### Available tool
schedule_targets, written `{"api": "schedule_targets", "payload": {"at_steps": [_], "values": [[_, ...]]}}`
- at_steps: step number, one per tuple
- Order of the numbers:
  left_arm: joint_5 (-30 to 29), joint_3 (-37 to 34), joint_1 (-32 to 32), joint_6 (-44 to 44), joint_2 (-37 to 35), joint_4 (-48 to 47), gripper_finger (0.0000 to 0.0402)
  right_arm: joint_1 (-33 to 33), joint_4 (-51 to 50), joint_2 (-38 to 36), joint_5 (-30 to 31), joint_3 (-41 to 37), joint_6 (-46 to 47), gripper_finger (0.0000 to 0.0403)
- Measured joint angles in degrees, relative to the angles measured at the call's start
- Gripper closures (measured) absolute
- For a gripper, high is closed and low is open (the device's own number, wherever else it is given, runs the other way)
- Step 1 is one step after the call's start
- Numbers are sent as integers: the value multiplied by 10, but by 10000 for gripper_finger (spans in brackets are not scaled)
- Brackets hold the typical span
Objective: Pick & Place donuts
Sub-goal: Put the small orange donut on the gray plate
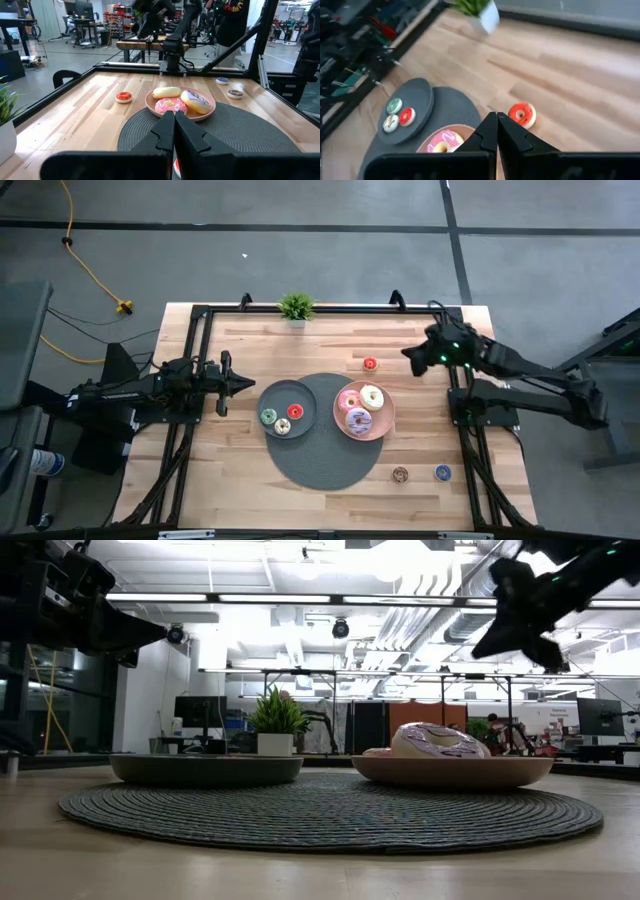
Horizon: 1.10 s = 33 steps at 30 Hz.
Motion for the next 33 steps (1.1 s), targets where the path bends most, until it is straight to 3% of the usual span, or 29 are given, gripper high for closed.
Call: {"api": "schedule_targets", "payload": {"at_steps": [3, 6, 21, 28, 33], "values": [[0, 0, 0, 0, 0, 0, 399, -27, 10, 57, -38, 9, 33, 395], [0, 0, 0, 0, 0, 0, 399, -47, 20, 96, -35, 10, 67, 374], [0, 0, 0, 0, 0, 0, 399, -110, 26, 226, -68, -26, 247, 212], [0, 0, 0, 0, 0, 0, 399, -122, 111, 311, -138, -26, 274, 183], [0, 0, 0, 0, 0, 0, 399, -122, 176, 368, -144, -25, 279, 181]]}}
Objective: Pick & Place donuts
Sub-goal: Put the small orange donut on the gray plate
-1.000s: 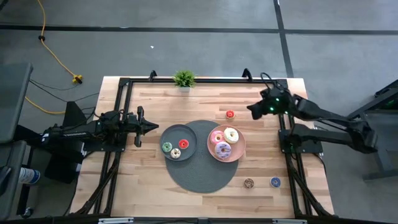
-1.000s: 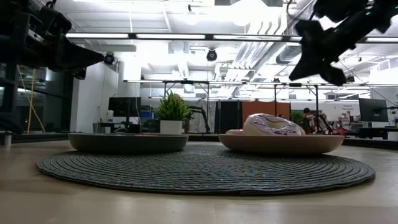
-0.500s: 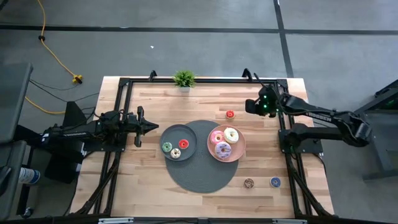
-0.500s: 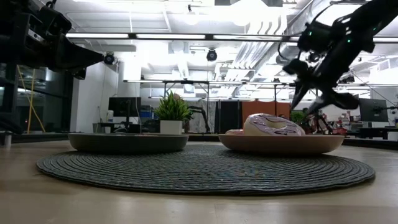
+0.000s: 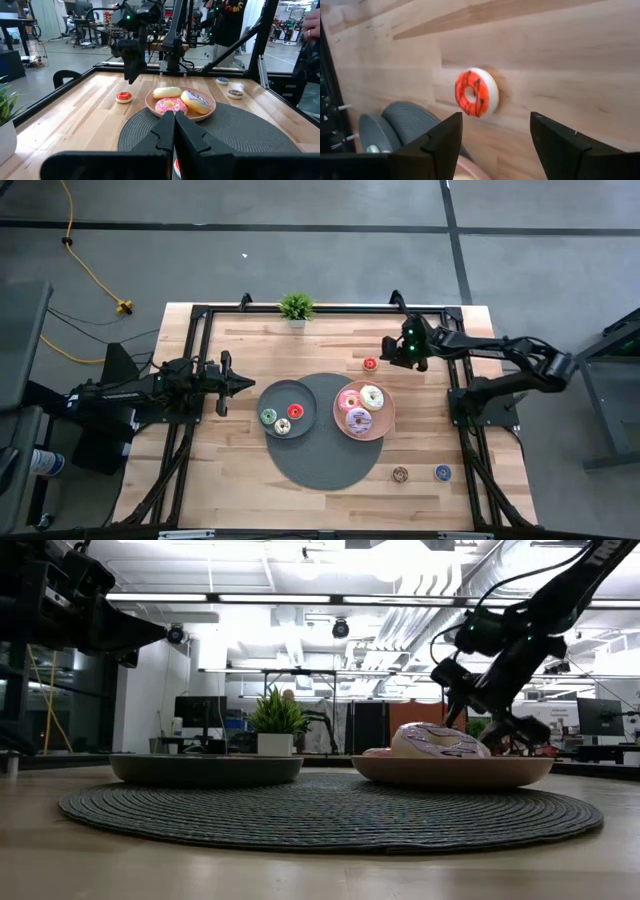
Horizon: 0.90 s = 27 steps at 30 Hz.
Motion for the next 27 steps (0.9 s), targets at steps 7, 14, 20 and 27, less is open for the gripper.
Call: {"api": "schedule_targets", "payload": {"at_steps": [7, 14, 20, 27], "values": [[0, 0, 0, 0, 0, 0, 399, 0, 58, 56, -12, 0, 7, 184], [0, 0, 0, 0, 0, 0, 399, 6, 107, 98, -28, 0, 20, 185], [0, 0, 0, 0, 0, 0, 399, 6, 125, 119, -29, 1, 22, 183], [0, 0, 0, 0, 0, 0, 399, 7, 137, 126, -28, 2, 23, 186]]}}
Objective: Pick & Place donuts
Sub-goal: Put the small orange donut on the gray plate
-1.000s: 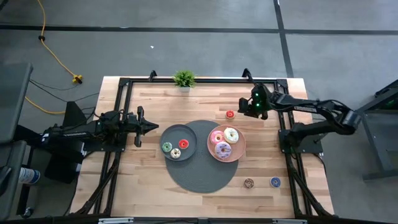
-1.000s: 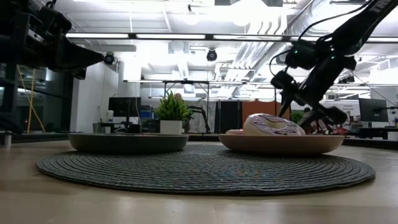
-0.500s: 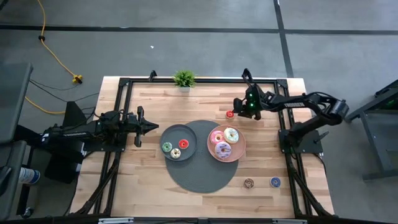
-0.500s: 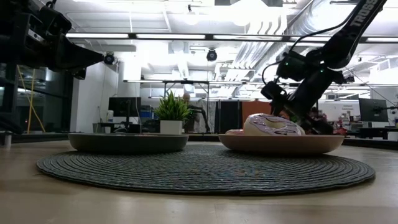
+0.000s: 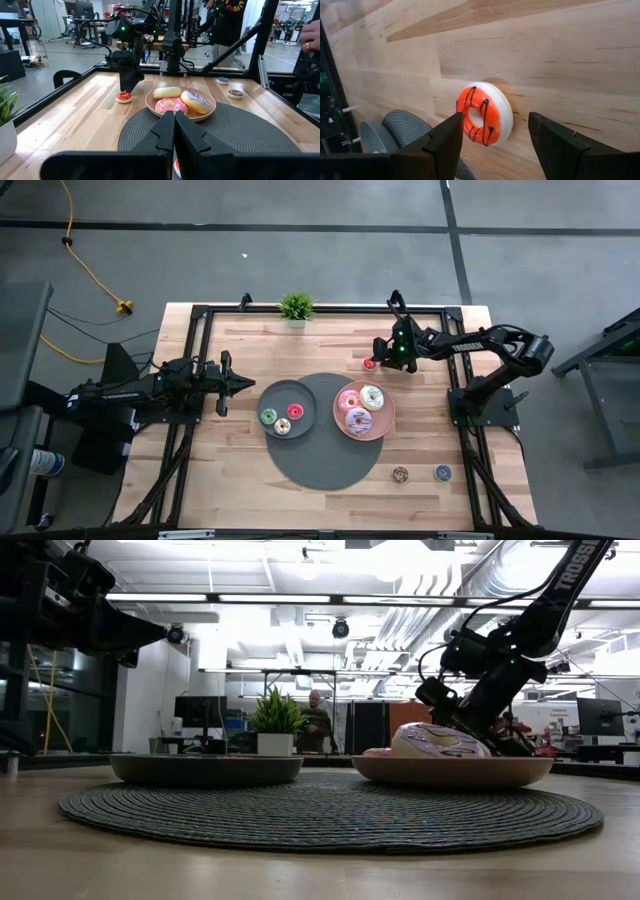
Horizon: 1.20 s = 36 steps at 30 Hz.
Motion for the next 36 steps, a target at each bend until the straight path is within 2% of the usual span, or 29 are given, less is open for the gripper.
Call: {"api": "schedule_targets", "payload": {"at_steps": [22, 36], "values": [[0, 0, 0, 0, 0, 0, 399, 26, 12, 1, 11, 0, 10, 196], [0, 0, 0, 0, 0, 0, 399, 26, 4, 1, 19, -1, 6, 248]]}}
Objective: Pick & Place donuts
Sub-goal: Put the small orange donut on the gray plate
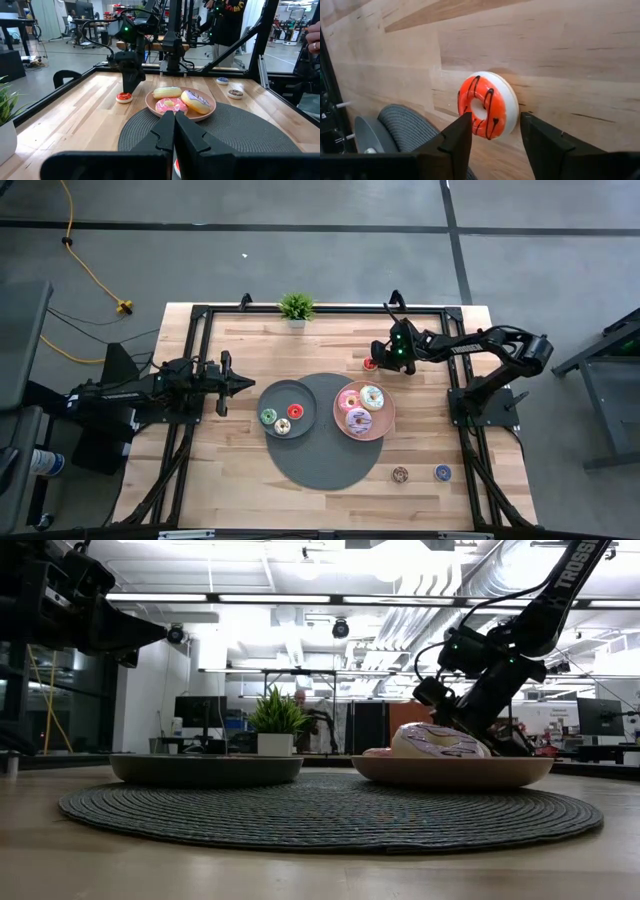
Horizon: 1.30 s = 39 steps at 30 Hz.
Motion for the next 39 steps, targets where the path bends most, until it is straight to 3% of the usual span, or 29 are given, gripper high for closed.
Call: {"api": "schedule_targets", "payload": {"at_steps": [30, 39], "values": [[0, 0, 0, 0, 0, 0, 399, 8, 1, 3, 12, 0, -7, 263], [0, 0, 0, 0, 0, 0, 399, 8, 47, 32, -6, 1, 5, 263]]}}
